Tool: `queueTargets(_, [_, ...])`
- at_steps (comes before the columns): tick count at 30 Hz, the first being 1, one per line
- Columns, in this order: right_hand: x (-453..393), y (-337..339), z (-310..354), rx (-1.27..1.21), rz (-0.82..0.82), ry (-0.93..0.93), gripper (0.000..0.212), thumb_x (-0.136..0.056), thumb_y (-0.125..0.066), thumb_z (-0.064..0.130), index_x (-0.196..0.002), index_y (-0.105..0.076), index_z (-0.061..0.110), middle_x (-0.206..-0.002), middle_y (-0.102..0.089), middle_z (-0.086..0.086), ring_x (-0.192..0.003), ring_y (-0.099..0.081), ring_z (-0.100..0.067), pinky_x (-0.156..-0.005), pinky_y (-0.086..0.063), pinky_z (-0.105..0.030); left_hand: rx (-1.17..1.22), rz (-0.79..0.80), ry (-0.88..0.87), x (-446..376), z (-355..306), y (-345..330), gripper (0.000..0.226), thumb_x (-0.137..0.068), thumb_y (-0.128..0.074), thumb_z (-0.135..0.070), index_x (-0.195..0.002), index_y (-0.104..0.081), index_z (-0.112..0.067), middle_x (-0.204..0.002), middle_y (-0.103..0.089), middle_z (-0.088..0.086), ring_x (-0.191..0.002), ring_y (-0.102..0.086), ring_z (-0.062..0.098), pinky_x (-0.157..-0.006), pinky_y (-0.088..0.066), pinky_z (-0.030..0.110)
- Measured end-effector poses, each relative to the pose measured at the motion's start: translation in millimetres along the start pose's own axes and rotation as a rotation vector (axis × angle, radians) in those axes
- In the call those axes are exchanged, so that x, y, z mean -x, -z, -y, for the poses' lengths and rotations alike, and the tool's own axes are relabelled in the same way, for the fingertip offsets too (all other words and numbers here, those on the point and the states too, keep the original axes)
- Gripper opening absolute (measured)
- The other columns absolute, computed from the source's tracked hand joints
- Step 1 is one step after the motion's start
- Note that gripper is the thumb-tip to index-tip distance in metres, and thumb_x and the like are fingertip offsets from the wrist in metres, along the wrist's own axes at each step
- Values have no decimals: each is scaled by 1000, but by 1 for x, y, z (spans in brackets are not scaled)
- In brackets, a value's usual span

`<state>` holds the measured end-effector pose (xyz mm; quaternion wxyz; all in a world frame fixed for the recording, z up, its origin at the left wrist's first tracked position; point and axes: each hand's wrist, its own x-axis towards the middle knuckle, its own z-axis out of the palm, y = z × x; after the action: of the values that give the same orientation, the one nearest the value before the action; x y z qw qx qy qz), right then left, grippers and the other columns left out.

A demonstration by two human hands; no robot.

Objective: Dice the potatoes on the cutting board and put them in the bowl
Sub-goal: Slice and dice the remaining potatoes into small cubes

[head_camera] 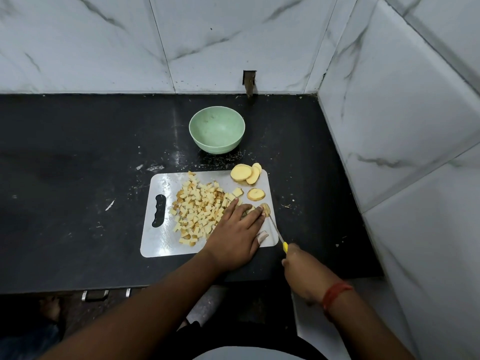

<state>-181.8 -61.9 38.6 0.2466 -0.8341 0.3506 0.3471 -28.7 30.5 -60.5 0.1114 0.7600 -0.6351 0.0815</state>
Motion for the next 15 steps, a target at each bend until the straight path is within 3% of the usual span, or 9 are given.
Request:
queueTargets(1, [7,3,-5,-61,-48,124,12,-103,-41,20,-98,-50,15,-83,-51,-2,-93,-60,-27,-71,-29,-24,2,-2,-3,0,0,0,53,-107,-37,-46,-140,-62,-12,-144,-58,6,-131,-50,31,-124,-24,54])
queueTargets(2, [7,10,-14,-144,-157,117,14,-103,-41,19,-91,-46,13,-80,-50,-2,-95,-61,-28,-69,-30,-24,3,-6,-5,0,0,0,53,-107,-37,-46,-140,-61,-12,-145,-57,7,-132,-50,31,-124,-24,54])
queueTargets(4, [-2,19,-26,-328,-380,81,15,-102,-43,21,-93,-47,9,-83,-55,-7,-84,-59,-27,-66,-35,-27,4,-12,-4,1,0,-1,54,-108,-36,-46,-142,-59,-11,-147,-56,7,-133,-49,31,-124,-24,54])
queueTargets(6, [-18,29,-22,-409,-461,79,17,-102,-45,23,-97,-49,7,-86,-57,-10,-77,-56,-23,-67,-38,-30,5,-7,7,3,0,-1,56,-108,-36,-46,-145,-56,-10,-149,-55,8,-136,-47,30,-124,-23,53])
queueTargets(10, [-56,43,1,-373,-492,96,14,-98,-51,23,-106,-51,11,-97,-63,-7,-89,-62,-25,-75,-48,-32,24,-8,18,3,0,0,55,-108,-38,-45,-143,-58,-7,-143,-58,8,-135,-47,28,-125,-22,51])
queueTargets(15, [-76,39,12,-244,-563,148,17,-95,-55,29,-103,-46,16,-92,-65,-8,-82,-63,-27,-70,-53,-36,38,-2,14,3,2,-1,53,-107,-39,-44,-143,-58,-10,-143,-57,6,-136,-47,28,-125,-21,53])
